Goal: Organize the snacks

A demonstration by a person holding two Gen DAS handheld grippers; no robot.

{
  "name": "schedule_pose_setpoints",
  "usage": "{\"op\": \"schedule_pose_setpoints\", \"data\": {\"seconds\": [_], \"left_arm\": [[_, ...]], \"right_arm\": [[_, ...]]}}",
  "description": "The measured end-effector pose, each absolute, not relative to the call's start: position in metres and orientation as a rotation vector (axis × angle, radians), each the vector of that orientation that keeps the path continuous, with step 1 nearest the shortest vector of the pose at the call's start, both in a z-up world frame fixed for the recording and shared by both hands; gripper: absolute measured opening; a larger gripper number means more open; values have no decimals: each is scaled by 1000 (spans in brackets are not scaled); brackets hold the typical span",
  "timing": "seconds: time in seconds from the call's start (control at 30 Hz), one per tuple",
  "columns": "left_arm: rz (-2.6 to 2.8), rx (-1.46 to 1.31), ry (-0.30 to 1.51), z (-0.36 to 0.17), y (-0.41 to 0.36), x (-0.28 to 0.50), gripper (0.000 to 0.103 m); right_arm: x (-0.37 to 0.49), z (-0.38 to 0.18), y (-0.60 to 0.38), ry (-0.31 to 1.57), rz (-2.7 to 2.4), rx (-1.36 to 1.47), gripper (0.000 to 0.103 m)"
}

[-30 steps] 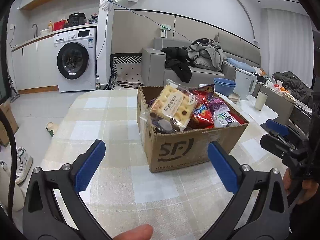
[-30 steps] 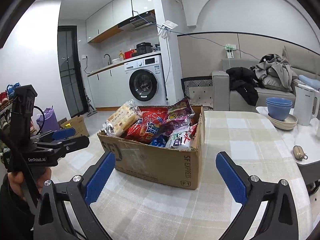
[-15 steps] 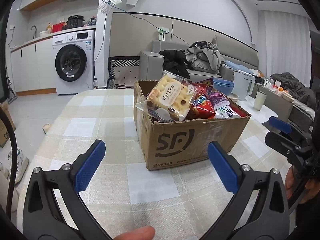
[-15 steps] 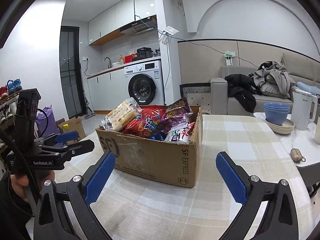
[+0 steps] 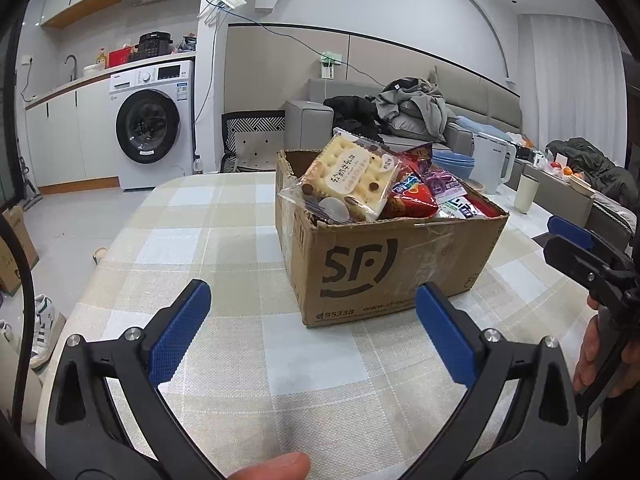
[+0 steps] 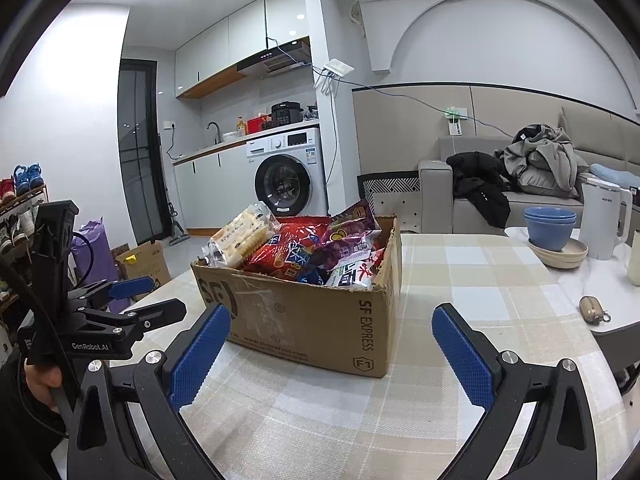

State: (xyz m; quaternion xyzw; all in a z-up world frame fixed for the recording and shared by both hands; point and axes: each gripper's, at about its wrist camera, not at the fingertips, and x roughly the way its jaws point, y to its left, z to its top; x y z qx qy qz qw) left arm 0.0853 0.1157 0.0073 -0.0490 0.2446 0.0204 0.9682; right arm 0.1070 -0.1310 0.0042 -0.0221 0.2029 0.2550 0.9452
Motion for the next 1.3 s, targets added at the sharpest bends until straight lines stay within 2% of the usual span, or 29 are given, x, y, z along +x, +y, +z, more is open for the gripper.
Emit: {"op": "schedule_pose_setpoints", "data": {"seconds": [1.3], "left_arm": [[39, -86, 494, 5, 114, 84, 102]], "right_arm": [[110, 5, -133, 425, 499, -38, 103]]}}
